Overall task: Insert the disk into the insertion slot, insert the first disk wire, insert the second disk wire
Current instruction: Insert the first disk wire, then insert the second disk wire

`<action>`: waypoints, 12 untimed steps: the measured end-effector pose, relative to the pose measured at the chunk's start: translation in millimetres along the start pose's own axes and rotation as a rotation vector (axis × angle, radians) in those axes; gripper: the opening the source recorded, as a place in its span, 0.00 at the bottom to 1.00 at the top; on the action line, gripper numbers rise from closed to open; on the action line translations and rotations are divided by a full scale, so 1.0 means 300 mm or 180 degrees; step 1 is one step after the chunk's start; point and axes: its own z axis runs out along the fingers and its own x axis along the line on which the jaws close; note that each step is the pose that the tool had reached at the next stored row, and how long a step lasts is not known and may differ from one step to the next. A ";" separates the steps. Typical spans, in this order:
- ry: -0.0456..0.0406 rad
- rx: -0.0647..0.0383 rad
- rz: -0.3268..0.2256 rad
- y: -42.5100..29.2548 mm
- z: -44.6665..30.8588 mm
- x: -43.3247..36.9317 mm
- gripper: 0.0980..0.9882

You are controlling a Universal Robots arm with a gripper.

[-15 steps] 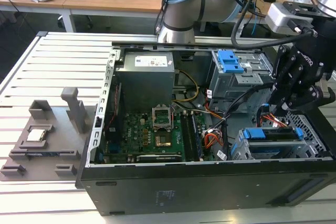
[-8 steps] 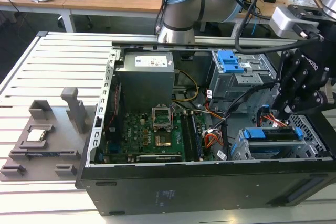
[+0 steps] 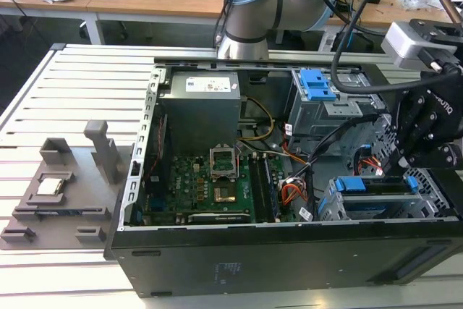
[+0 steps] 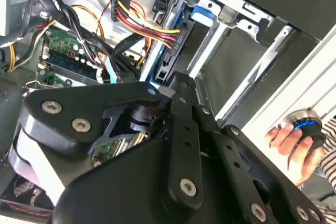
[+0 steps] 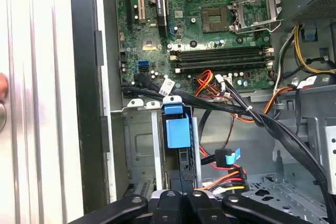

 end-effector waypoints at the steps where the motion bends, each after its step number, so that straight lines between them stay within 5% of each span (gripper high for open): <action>1: 0.0000 0.0000 0.0000 0.000 0.000 0.000 0.01; 12: 0.0000 0.0000 0.0000 0.000 0.000 0.001 0.02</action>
